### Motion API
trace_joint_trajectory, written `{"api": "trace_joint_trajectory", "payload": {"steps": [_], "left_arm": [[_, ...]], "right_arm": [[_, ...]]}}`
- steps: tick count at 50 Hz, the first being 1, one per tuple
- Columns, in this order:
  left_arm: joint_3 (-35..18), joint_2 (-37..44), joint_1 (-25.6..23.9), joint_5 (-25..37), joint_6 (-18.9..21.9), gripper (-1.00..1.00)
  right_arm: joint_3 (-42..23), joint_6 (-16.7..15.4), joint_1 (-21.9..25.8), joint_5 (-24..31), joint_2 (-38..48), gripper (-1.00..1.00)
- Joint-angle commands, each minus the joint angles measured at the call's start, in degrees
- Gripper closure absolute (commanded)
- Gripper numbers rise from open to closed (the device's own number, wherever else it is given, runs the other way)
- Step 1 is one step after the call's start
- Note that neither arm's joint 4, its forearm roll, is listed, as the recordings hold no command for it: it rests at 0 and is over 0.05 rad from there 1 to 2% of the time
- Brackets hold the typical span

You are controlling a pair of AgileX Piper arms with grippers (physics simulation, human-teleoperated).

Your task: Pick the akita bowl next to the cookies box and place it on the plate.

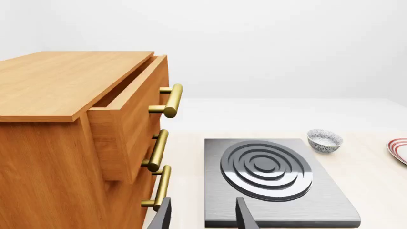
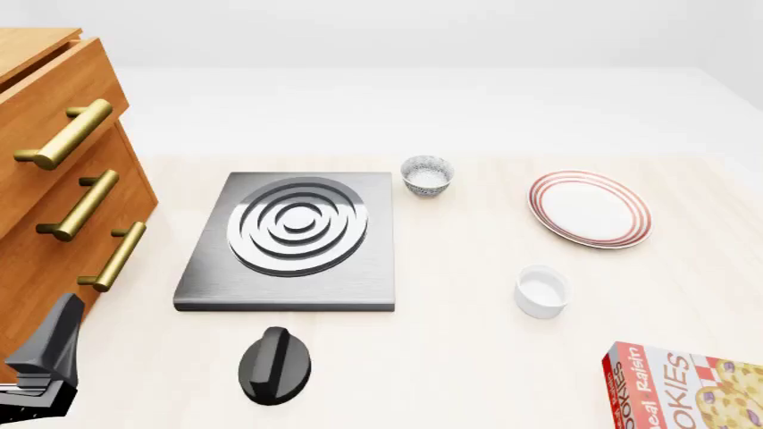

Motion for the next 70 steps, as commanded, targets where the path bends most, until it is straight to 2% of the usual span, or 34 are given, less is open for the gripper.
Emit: {"api": "trace_joint_trajectory", "payload": {"steps": [1,48,70], "left_arm": [[0.0,0.0,0.0,0.0,0.0,-1.0],[0.0,0.0,0.0,0.0,0.0,-1.0],[0.0,0.0,0.0,0.0,0.0,-1.0]], "right_arm": [[1.9,-0.6,0.0,-2.4,2.0,-1.0],[4.8,-3.9,-1.2,-7.0,8.2,-1.0],[6.6,-4.4,-1.4,-8.2,9.1,-1.0]]}}
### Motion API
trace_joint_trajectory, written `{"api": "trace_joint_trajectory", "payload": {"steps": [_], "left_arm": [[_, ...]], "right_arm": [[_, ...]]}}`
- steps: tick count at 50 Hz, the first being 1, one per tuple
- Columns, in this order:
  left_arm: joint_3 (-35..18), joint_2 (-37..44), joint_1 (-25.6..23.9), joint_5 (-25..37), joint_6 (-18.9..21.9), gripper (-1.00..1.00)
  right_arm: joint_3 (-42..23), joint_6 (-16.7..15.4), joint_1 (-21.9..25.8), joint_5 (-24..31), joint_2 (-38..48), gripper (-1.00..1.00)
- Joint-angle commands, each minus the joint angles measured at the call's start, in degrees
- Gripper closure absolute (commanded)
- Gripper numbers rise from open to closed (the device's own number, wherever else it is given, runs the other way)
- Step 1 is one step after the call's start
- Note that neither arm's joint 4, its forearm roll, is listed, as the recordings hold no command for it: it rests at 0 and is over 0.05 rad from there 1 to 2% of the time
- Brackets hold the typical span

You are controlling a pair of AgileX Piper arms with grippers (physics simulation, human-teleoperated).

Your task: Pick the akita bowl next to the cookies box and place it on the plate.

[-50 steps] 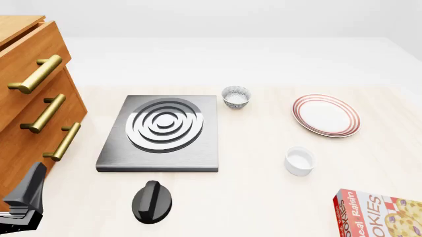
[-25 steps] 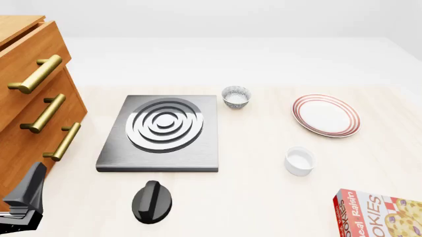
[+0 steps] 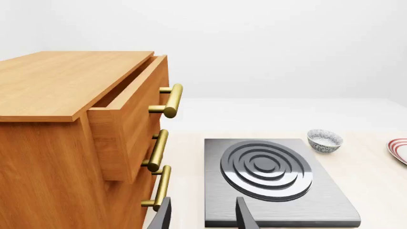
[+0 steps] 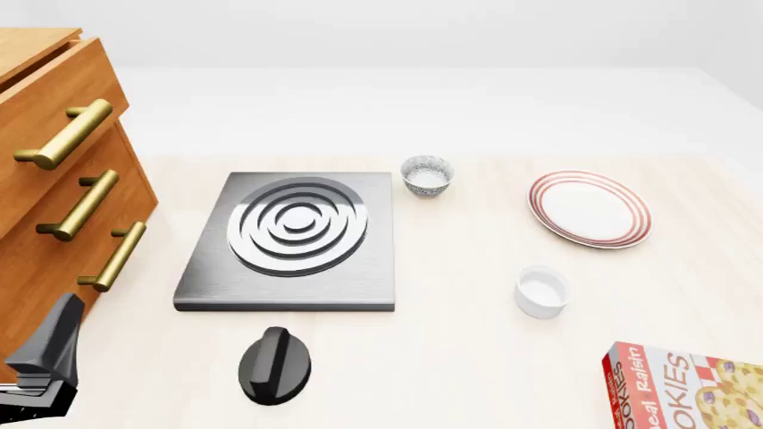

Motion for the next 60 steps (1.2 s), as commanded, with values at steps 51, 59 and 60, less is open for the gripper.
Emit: {"api": "trace_joint_trajectory", "payload": {"steps": [51,59,60], "left_arm": [[0.0,0.0,0.0,0.0,0.0,-1.0],[0.0,0.0,0.0,0.0,0.0,-1.0],[0.0,0.0,0.0,0.0,0.0,-1.0]], "right_arm": [[3.1,0.9,1.2,4.3,-10.2,1.0],[2.1,2.0,2.0,7.8,-15.5,1.0],[1.7,2.3,2.1,8.6,-16.2,1.0]]}}
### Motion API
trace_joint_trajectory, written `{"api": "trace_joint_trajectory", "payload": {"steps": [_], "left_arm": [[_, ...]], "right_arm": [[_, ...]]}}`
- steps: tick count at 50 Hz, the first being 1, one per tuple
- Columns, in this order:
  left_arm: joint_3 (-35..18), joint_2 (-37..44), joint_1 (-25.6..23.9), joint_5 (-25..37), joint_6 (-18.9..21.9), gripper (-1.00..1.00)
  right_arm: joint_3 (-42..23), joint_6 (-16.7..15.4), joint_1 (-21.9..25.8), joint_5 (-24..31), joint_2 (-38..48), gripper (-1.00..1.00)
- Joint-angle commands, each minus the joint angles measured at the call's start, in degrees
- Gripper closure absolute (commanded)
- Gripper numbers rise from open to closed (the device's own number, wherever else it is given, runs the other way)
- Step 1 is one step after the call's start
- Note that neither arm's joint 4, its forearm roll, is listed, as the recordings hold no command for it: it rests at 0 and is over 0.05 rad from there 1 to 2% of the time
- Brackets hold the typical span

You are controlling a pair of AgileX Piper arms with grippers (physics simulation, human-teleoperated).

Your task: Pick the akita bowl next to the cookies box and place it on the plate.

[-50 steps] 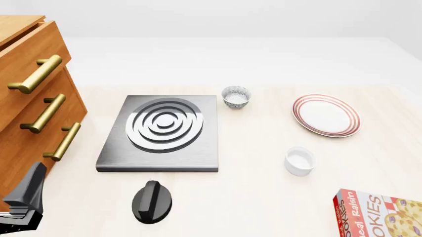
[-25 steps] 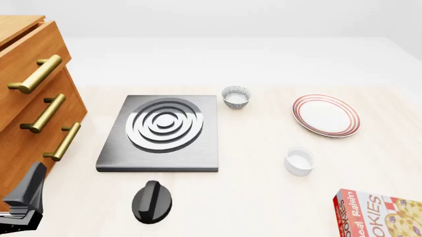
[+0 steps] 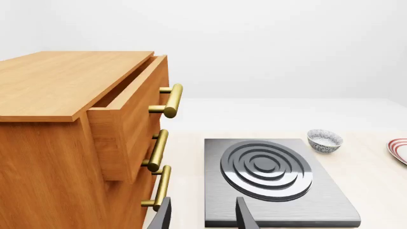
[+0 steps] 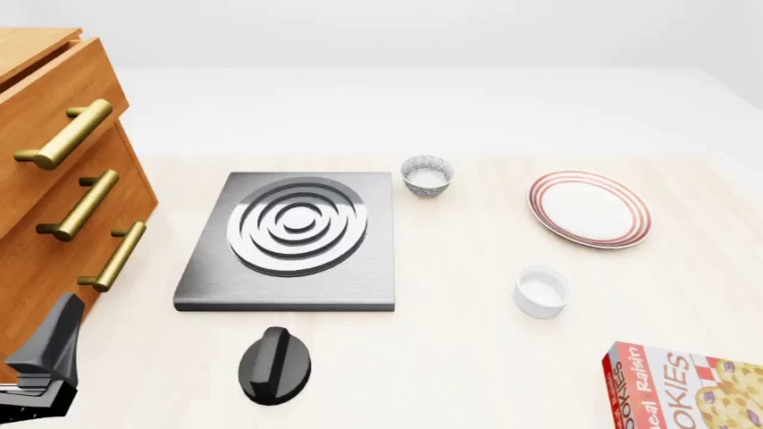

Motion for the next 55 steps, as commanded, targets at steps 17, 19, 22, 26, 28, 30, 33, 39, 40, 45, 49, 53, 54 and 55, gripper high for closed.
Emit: {"api": "trace_joint_trajectory", "payload": {"steps": [17,19,22,26,28,30,33,39,40,45,49,53,54,55], "left_arm": [[0.0,0.0,0.0,0.0,0.0,-1.0],[0.0,0.0,0.0,0.0,0.0,-1.0],[0.0,0.0,0.0,0.0,0.0,-1.0],[0.0,0.0,0.0,0.0,0.0,-1.0],[0.0,0.0,0.0,0.0,0.0,-1.0],[0.0,0.0,0.0,0.0,0.0,-1.0],[0.0,0.0,0.0,0.0,0.0,-1.0],[0.0,0.0,0.0,0.0,0.0,-1.0],[0.0,0.0,0.0,0.0,0.0,-1.0],[0.0,0.0,0.0,0.0,0.0,-1.0],[0.0,0.0,0.0,0.0,0.0,-1.0],[0.0,0.0,0.0,0.0,0.0,-1.0],[0.0,0.0,0.0,0.0,0.0,-1.0],[0.0,0.0,0.0,0.0,0.0,-1.0]], "right_arm": [[-8.4,1.9,1.7,13.7,-12.6,1.0],[-9.1,1.8,1.8,14.5,-12.9,1.0],[-10.2,2.0,2.4,15.8,-13.3,1.0],[-11.5,2.1,2.9,17.2,-13.5,1.0],[-12.3,2.1,3.2,18.1,-13.7,1.0],[-13.1,2.2,3.5,19.0,-13.8,1.0],[-14.0,2.4,3.7,20.0,-14.0,1.0],[-15.4,3.1,4.8,21.7,-14.1,1.0],[-15.6,3.3,5.0,22.0,-14.1,1.0],[-16.5,4.1,5.9,23.0,-14.1,1.0],[-17.3,4.4,6.7,23.7,-14.0,1.0],[-18.2,4.9,8.1,24.4,-13.7,1.0],[-18.3,4.9,8.5,24.4,-13.6,1.0],[-18.4,4.9,8.7,24.5,-13.5,1.0]]}}
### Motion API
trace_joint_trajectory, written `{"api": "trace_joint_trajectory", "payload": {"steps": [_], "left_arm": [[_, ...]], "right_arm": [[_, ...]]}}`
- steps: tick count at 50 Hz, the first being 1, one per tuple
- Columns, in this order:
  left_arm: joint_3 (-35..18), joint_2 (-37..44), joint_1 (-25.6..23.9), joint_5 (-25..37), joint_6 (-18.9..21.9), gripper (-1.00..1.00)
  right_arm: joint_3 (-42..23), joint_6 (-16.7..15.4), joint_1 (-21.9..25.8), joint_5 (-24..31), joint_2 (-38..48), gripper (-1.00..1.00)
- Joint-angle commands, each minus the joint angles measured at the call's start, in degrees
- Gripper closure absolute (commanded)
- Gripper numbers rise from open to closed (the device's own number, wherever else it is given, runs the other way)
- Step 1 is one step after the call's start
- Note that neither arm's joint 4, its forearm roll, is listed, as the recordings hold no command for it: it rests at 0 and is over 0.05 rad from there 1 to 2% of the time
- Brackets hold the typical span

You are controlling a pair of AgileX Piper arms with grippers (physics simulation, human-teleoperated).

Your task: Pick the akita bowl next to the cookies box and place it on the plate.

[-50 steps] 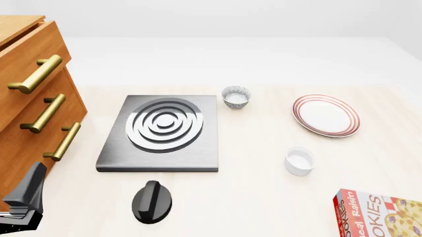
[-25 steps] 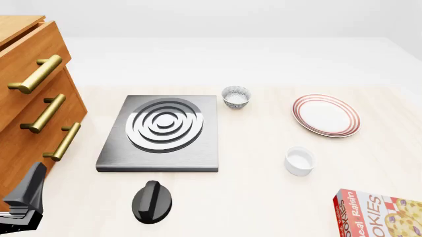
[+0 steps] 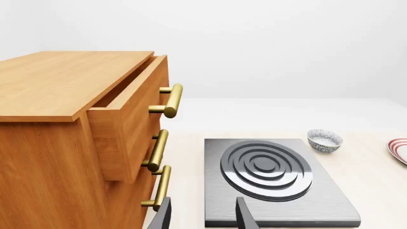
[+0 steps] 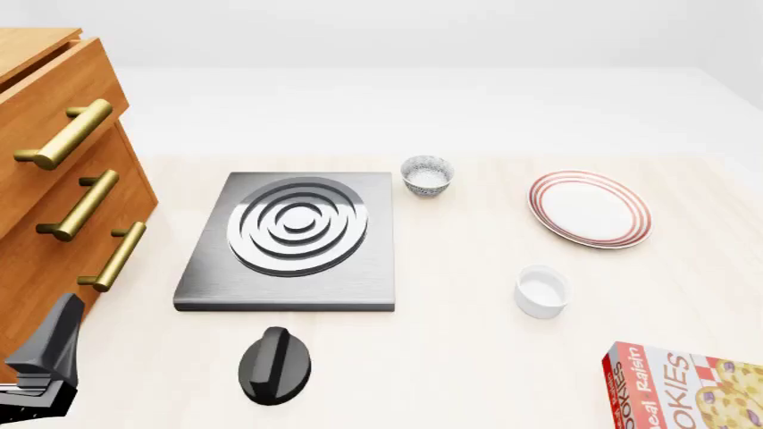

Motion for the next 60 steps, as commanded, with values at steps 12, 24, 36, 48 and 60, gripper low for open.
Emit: {"api": "trace_joint_trajectory", "payload": {"steps": [12,24,36,48,60], "left_arm": [[0.0,0.0,0.0,0.0,0.0,-1.0],[0.0,0.0,0.0,0.0,0.0,-1.0],[0.0,0.0,0.0,0.0,0.0,-1.0],[0.0,0.0,0.0,0.0,0.0,-1.0],[0.0,0.0,0.0,0.0,0.0,-1.0]], "right_arm": [[-5.8,4.7,8.6,3.3,1.8,1.0],[-7.1,9.2,13.4,2.9,3.9,1.0],[-6.5,14.0,18.7,0.1,4.8,1.0],[-6.3,19.3,23.2,-2.1,7.2,1.0],[-1.8,23.4,25.9,-6.2,7.7,1.0]]}}
